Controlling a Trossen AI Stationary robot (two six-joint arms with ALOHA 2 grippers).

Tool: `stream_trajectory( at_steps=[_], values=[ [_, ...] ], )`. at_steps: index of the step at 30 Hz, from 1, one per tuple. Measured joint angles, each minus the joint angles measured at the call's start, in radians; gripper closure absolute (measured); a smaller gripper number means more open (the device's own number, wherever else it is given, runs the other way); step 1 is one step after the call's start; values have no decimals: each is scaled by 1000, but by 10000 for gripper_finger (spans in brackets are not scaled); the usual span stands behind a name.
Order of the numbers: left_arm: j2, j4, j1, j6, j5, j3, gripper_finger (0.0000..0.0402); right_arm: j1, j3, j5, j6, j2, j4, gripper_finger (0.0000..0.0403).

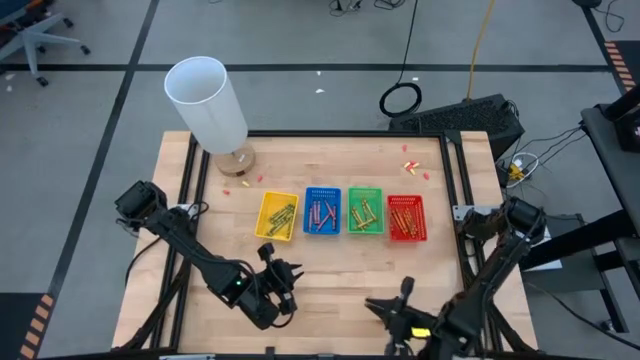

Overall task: Sort crayons
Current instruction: Put the green crayon into the yellow bin

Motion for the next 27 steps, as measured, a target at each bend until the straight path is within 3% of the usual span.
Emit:
stream_trajectory(
  at_steps=[5, 15, 27],
  values=[
    [0, 0, -6, 1, 0, 0, 322, -66, 0, 0, 42, 0, 84, 399],
    [0, 0, -6, 0, 5, 0, 322, -189, 1, -2, 226, 0, 86, 399],
    [0, -2, -11, 0, 27, 0, 322, -243, 1, -6, 224, 0, 100, 399]
  ],
)
